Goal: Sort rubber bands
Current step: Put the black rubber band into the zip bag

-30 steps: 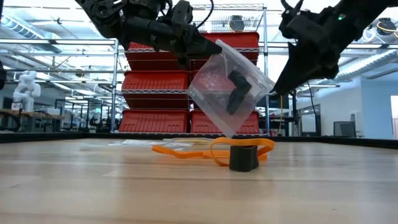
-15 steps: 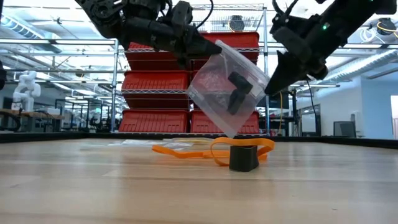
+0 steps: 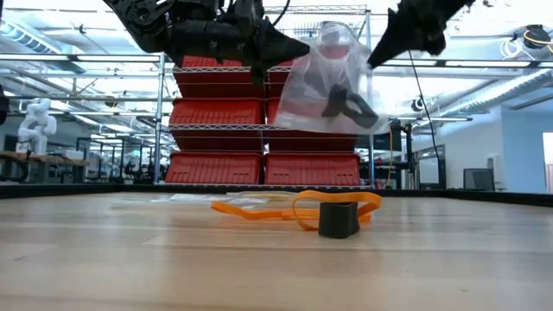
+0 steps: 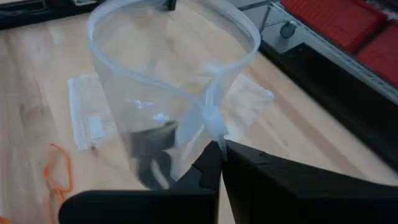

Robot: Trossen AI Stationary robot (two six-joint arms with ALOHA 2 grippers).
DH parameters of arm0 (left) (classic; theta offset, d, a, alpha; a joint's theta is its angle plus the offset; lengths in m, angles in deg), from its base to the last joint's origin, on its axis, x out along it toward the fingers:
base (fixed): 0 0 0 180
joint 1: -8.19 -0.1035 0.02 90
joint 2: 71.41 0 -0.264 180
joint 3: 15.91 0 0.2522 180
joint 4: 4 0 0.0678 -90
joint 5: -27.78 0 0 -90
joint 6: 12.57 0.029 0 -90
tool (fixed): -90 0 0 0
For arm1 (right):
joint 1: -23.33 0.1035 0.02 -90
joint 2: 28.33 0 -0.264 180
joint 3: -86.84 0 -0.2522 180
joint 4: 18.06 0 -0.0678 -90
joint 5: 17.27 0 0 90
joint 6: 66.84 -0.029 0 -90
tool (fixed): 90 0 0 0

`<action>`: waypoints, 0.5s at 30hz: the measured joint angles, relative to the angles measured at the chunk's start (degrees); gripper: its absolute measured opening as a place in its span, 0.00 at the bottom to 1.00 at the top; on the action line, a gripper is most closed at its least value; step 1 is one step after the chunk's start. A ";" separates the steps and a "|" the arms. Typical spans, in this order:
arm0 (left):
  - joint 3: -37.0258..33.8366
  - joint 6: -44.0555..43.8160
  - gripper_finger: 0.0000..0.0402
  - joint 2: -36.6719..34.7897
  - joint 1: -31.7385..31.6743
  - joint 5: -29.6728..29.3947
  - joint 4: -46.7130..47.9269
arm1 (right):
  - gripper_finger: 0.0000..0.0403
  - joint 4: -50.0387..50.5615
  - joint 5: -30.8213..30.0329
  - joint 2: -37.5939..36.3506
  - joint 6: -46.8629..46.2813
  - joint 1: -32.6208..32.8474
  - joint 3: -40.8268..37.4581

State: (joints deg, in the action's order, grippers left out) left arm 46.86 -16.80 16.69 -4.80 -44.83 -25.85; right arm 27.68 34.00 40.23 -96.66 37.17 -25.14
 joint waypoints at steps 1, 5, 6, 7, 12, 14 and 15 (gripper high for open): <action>0.00 0.00 0.00 0.00 0.00 0.06 -0.38 | 0.00 1.41 -0.07 -0.13 0.37 -0.19 1.12; 0.00 -0.02 0.00 0.72 1.14 0.04 -1.47 | 0.00 1.88 1.16 0.55 2.59 -1.45 2.59; 0.00 0.01 0.00 1.04 1.46 0.04 -1.48 | 0.00 2.01 2.60 0.99 2.93 -2.01 2.59; 0.00 0.05 0.00 1.39 1.71 0.04 -1.71 | 0.00 2.31 3.40 1.55 3.03 -2.52 2.59; 0.00 0.07 0.00 2.77 1.95 -0.07 -2.17 | 0.00 2.67 4.71 3.16 4.03 -3.34 2.56; 0.00 0.42 0.00 3.52 1.92 -0.99 -2.33 | 0.00 2.73 5.03 3.27 4.17 -3.35 2.56; 0.00 0.48 0.00 3.75 1.92 -1.20 -2.38 | 0.00 2.77 5.54 3.26 4.15 -3.36 2.56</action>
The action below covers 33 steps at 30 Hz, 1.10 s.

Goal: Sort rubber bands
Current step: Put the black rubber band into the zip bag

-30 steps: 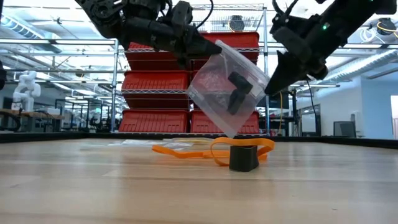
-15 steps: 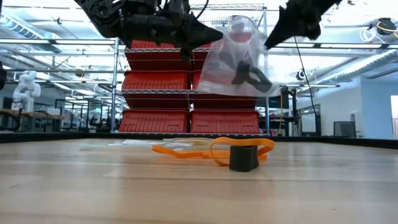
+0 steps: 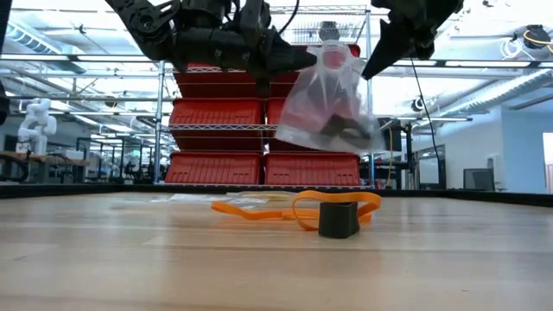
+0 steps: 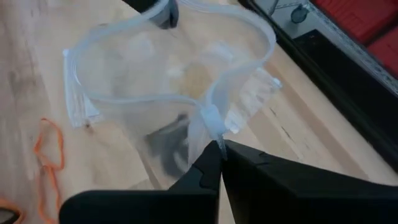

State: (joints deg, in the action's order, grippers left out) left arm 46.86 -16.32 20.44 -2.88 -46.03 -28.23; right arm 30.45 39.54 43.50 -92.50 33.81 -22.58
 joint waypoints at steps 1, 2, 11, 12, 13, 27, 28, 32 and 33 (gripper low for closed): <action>0.00 0.10 0.00 0.29 -0.11 -0.05 -0.19 | 0.00 0.12 0.51 -0.01 -0.09 0.00 0.00; 0.00 0.21 0.00 0.58 -0.29 -0.05 -0.44 | 0.00 0.35 0.87 -0.01 -0.32 -0.01 0.00; 0.00 1.50 0.00 0.73 -4.05 1.31 0.20 | 0.14 3.77 9.65 -1.61 -5.73 1.98 0.00; 0.00 1.51 0.00 0.73 -4.40 1.58 0.58 | 0.17 4.21 11.28 -2.04 -6.93 2.57 0.00; 0.00 1.54 0.00 0.73 -4.66 1.67 1.19 | 0.21 4.50 12.99 -2.42 -8.21 3.16 0.00; 0.00 2.72 0.00 0.75 -4.97 2.83 3.13 | 0.40 -8.70 21.16 9.05 -17.20 17.82 0.00; 0.00 2.81 0.00 0.75 -4.93 3.20 3.10 | 0.38 -9.98 21.12 11.61 -17.43 18.30 0.00; 0.00 3.00 0.00 0.75 -4.73 4.67 3.14 | 0.34 -14.77 19.57 21.48 -20.68 19.43 -0.01; 0.00 3.08 0.00 0.75 -4.68 4.83 3.22 | 0.35 -16.02 19.56 23.29 -21.63 19.57 -0.02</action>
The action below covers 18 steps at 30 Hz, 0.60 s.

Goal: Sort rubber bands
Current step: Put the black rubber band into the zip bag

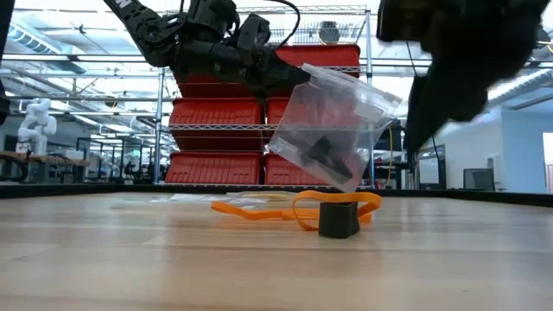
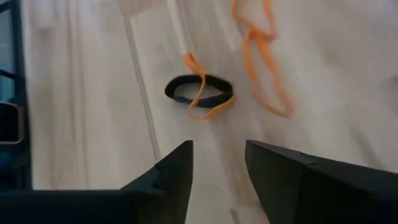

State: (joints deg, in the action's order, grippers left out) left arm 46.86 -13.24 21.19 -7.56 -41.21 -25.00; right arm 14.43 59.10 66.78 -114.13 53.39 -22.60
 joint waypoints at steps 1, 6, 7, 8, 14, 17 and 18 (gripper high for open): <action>0.00 0.07 0.00 0.00 0.04 0.04 0.09 | 0.36 -1.45 0.01 1.60 -0.87 0.08 0.00; 0.00 1.12 0.00 0.00 0.13 0.33 1.51 | 0.48 -10.22 0.04 7.12 -3.06 0.08 0.00; 0.00 1.18 0.00 0.00 0.13 0.33 1.62 | 0.50 -12.11 0.04 7.88 -3.07 0.07 0.00; 0.00 1.16 0.00 0.00 0.13 0.33 1.62 | 0.53 -13.29 0.00 8.56 -3.08 0.05 0.02; 0.00 1.16 0.00 0.00 0.26 0.33 1.49 | 0.54 -13.11 -0.31 10.83 -4.57 -0.38 0.02; 0.00 1.16 0.00 0.00 0.56 0.33 1.50 | 0.41 -12.85 -1.71 10.84 -4.53 -0.41 0.00; 0.00 1.16 0.00 0.00 0.65 0.33 1.49 | 0.35 -13.00 -1.73 10.84 -4.30 -0.43 0.00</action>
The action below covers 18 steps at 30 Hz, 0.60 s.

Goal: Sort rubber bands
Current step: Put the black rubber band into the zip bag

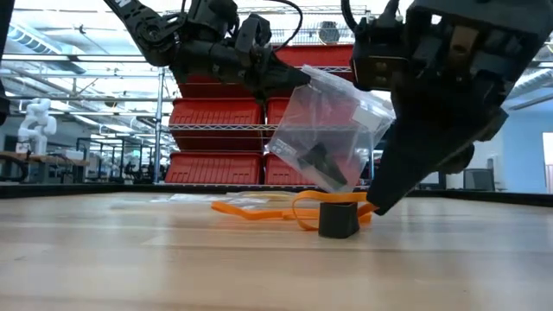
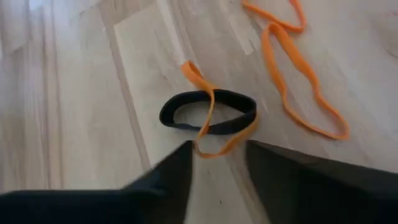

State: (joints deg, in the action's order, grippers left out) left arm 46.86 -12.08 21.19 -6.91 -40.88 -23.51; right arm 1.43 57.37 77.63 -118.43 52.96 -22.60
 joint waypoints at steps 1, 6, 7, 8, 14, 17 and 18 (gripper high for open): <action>0.00 0.04 0.00 0.00 0.04 0.00 0.00 | 0.28 -0.10 -0.02 0.00 0.24 -0.06 0.00; 0.00 0.37 0.00 0.00 0.23 0.00 0.00 | 0.03 -0.05 0.00 -0.42 1.71 -0.32 0.00; 0.00 0.37 0.00 0.00 0.23 0.00 0.00 | 0.03 -0.20 0.07 -0.85 1.65 -0.64 0.00; 0.00 0.37 0.00 0.00 0.23 0.00 0.00 | 0.03 -0.27 0.06 -1.41 1.65 -0.95 0.00; 0.00 0.43 0.00 0.00 0.40 0.00 -0.02 | 0.01 1.90 -4.68 -5.74 3.90 -2.91 0.02; 0.00 1.10 0.00 0.00 0.63 0.00 -0.05 | 0.04 6.76 -7.08 -7.18 5.15 -4.43 0.02; 0.00 1.37 0.00 -0.01 0.67 0.00 -0.06 | 0.07 8.03 -7.05 -7.37 6.20 -4.90 0.02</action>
State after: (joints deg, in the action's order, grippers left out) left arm 46.86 -10.72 21.18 -6.24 -40.88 -23.57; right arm 9.46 50.32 70.26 -112.23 48.05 -22.58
